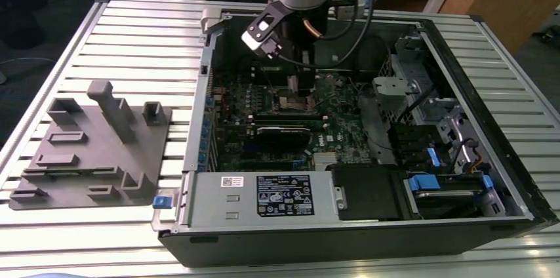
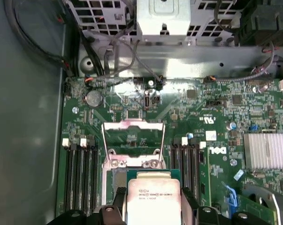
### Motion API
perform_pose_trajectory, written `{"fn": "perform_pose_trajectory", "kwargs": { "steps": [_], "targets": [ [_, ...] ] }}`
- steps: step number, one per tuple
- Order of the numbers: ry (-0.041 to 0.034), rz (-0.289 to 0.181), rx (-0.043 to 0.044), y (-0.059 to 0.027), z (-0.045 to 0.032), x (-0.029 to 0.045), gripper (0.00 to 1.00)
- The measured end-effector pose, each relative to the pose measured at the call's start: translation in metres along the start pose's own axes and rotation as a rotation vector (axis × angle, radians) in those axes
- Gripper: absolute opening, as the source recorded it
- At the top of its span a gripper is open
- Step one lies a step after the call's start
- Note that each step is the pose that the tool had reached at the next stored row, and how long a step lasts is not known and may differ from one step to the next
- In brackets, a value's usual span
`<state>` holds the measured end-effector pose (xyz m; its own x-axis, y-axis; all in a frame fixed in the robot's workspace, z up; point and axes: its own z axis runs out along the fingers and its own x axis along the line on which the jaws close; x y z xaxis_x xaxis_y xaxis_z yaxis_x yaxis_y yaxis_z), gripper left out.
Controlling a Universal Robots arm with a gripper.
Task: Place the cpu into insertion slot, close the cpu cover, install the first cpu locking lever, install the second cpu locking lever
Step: 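Place the cpu into insertion slot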
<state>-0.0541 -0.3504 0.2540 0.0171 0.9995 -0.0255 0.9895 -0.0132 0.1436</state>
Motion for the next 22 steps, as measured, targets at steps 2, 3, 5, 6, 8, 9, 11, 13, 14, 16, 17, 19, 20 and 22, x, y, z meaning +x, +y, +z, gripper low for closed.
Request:
{"fn": "perform_pose_trajectory", "kwargs": {
  "steps": [2, 3, 5, 6, 8, 9, 11, 13, 14, 16, 17, 19, 20, 22],
  "targets": [
    [-0.0001, 0.000, 0.0000, -0.0029, 0.0009, 0.0000, 0.54],
    [-0.0001, 0.000, 0.0001, -0.0040, 0.0022, 0.0000, 0.54],
    [-0.0001, 0.000, 0.0001, -0.0056, 0.0057, 0.0001, 0.54],
    [-0.0001, 0.000, 0.0001, -0.0059, 0.0075, 0.0001, 0.54],
    [0.0000, 0.000, 0.0000, -0.0064, 0.0107, 0.0007, 0.54],
    [-0.0003, 0.000, 0.0004, -0.0065, 0.0115, 0.0015, 0.54],
    [-0.0001, 0.000, 0.0006, -0.0067, 0.0129, 0.0034, 0.54],
    [-0.0001, 0.000, 0.0011, -0.0070, 0.0140, 0.0052, 0.54],
    [-0.0001, 0.000, 0.0012, -0.0070, 0.0145, 0.0060, 0.54],
    [-0.0001, 0.000, 0.0014, -0.0071, 0.0149, 0.0064, 0.54],
    [-0.0001, 0.000, 0.0014, -0.0071, 0.0149, 0.0064, 0.54],
    [-0.0001, 0.000, 0.0014, -0.0071, 0.0149, 0.0064, 0.54],
    [-0.0001, 0.000, 0.0014, -0.0071, 0.0149, 0.0064, 0.54],
    [-0.0001, 0.000, 0.0014, -0.0071, 0.0151, 0.0064, 0.54]
  ]
}}
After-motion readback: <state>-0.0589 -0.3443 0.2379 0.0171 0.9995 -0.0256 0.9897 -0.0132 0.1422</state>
